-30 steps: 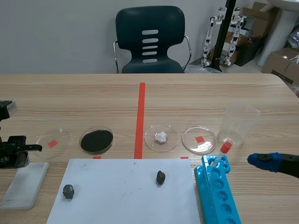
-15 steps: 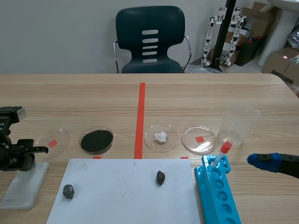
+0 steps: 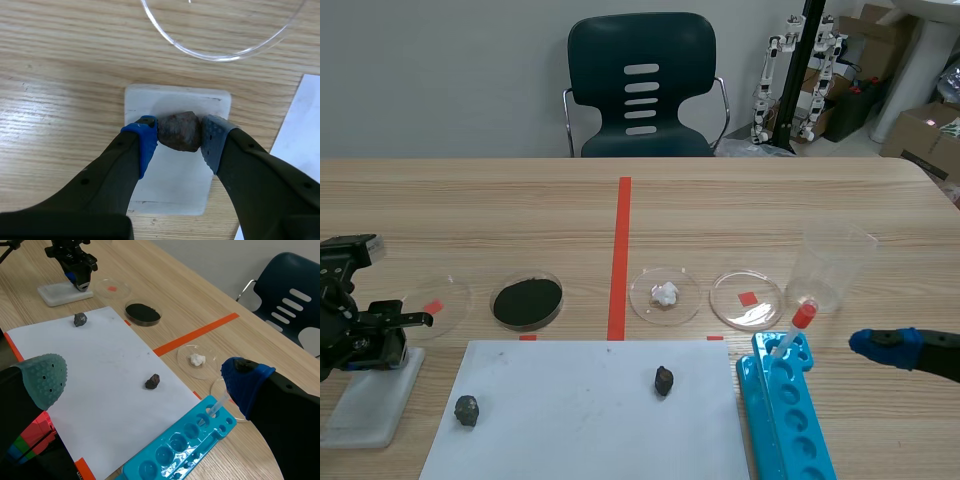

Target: Rub the mineral on the streak plate

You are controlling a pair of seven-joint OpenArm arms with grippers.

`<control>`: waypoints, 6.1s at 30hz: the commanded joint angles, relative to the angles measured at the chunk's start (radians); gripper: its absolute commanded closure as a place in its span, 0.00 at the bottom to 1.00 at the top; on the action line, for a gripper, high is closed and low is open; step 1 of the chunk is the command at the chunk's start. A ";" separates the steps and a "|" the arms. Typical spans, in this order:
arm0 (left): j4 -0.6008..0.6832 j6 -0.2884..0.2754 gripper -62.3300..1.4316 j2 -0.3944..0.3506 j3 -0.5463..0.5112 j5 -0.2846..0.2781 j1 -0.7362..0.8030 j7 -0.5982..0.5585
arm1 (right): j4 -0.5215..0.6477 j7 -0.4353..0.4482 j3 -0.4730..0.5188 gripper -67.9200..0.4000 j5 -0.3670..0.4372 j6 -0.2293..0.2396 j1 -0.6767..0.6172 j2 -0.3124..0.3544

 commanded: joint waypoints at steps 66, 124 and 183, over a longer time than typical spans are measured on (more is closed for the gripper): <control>0.007 -0.051 0.77 0.007 0.002 0.058 0.002 0.000 | 0.014 0.011 0.005 0.04 0.010 0.000 0.003 0.003; 0.007 0.063 0.77 -0.021 0.003 0.254 0.014 0.003 | 0.014 0.011 0.005 0.04 0.010 0.000 0.003 0.003; 0.873 -0.099 0.77 -0.192 0.012 0.304 0.763 -1.157 | 0.014 0.011 0.005 0.04 0.010 0.000 0.003 0.003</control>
